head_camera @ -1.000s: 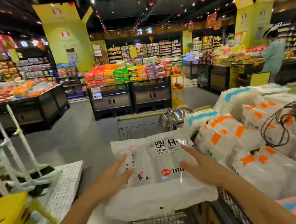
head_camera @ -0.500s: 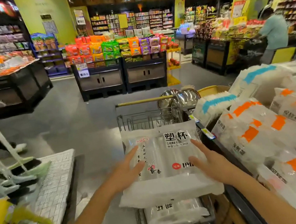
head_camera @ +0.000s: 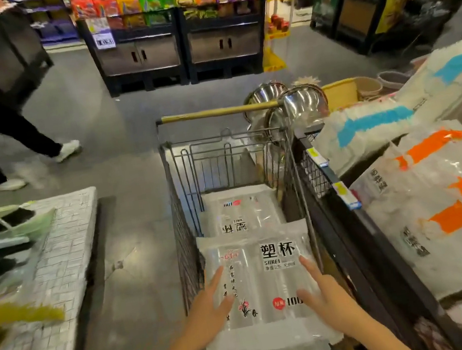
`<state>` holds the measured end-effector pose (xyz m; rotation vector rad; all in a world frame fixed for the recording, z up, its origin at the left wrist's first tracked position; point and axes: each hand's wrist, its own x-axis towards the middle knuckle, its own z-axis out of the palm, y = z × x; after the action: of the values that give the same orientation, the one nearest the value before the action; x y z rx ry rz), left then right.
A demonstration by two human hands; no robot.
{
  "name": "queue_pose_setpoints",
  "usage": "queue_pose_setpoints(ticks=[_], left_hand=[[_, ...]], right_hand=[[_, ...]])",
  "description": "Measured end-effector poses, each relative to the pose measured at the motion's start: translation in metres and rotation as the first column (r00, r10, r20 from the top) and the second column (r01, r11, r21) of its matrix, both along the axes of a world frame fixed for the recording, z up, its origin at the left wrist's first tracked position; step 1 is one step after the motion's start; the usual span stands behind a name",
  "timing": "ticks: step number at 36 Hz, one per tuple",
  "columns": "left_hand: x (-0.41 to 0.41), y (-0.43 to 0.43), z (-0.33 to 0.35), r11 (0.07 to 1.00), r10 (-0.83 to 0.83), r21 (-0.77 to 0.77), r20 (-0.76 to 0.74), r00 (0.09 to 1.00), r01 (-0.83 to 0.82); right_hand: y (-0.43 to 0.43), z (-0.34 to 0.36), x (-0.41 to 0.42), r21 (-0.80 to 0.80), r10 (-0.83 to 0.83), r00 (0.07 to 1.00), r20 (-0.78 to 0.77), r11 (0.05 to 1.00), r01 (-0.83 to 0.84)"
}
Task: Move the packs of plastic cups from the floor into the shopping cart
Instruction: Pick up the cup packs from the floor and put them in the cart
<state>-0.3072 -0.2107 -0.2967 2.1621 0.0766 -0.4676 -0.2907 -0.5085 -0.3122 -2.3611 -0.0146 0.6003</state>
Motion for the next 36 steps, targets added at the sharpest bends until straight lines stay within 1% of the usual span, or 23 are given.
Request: queue_pose_setpoints(ticks=[4,6,10,11,13,16,19,21,23,25,26,28,30,33,36], left_hand=[[0.007,-0.016,-0.033,0.996,0.082,0.048,-0.122,0.989,-0.076],[0.012,-0.021,-0.050,0.996,0.075,0.060,-0.176,0.982,-0.065],[0.018,-0.027,-0.083,0.997,0.069,0.065,-0.305,0.950,-0.052],[0.019,-0.029,-0.090,0.996,0.077,0.074,-0.315,0.946,-0.056],[0.024,-0.030,-0.100,0.993,0.092,0.105,-0.334,0.938,-0.060],[0.032,-0.029,-0.104,0.989,0.077,0.146,-0.350,0.934,-0.027],[0.037,-0.033,-0.101,0.989,0.066,0.146,-0.381,0.922,-0.010],[0.042,-0.033,-0.099,0.988,0.072,0.154,-0.393,0.917,-0.012],[0.046,-0.033,-0.096,0.988,0.065,0.154,-0.409,0.910,-0.001],[0.049,-0.033,-0.092,0.987,0.050,0.159,-0.416,0.908,0.018],[0.050,-0.033,-0.090,0.985,0.043,0.172,-0.418,0.907,0.033],[0.052,-0.035,-0.086,0.971,0.034,0.228,-0.425,0.904,0.070],[0.052,-0.036,-0.085,0.934,0.033,0.336,-0.421,0.906,0.123],[0.054,-0.039,-0.074,0.847,0.012,0.493,-0.393,0.920,0.200],[0.057,-0.040,-0.051,0.785,-0.015,0.579,-0.339,0.941,0.221]], right_hand=[[-0.011,-0.058,0.020,0.017,-0.002,0.997,-0.080,1.000,0.003],[-0.007,-0.064,0.030,0.014,0.023,0.997,-0.078,1.000,-0.022],[-0.003,-0.090,0.037,0.014,0.033,0.988,-0.153,0.999,-0.031],[-0.003,-0.100,0.038,0.012,0.028,0.989,-0.148,1.000,-0.026],[-0.002,-0.119,0.040,-0.002,0.046,0.996,-0.082,0.999,-0.046],[0.002,-0.131,0.047,-0.046,-0.020,0.994,-0.106,0.999,0.015],[0.005,-0.132,0.051,-0.044,-0.074,0.985,-0.155,0.997,0.068],[0.004,-0.139,0.055,-0.041,-0.102,0.983,-0.154,0.994,0.097],[0.005,-0.143,0.055,-0.062,-0.041,0.984,-0.172,0.998,0.031],[0.008,-0.138,0.056,-0.106,-0.021,0.978,-0.206,0.994,-0.001],[0.009,-0.131,0.057,-0.101,-0.015,0.980,-0.200,0.995,-0.005],[0.009,-0.118,0.061,-0.070,-0.020,0.979,-0.204,0.998,0.006],[0.008,-0.109,0.062,-0.052,-0.029,0.972,-0.232,0.998,0.018],[0.012,-0.093,0.061,-0.134,-0.004,0.978,-0.208,0.991,-0.024],[0.012,-0.065,0.059,-0.203,0.004,0.985,-0.170,0.978,-0.039]])
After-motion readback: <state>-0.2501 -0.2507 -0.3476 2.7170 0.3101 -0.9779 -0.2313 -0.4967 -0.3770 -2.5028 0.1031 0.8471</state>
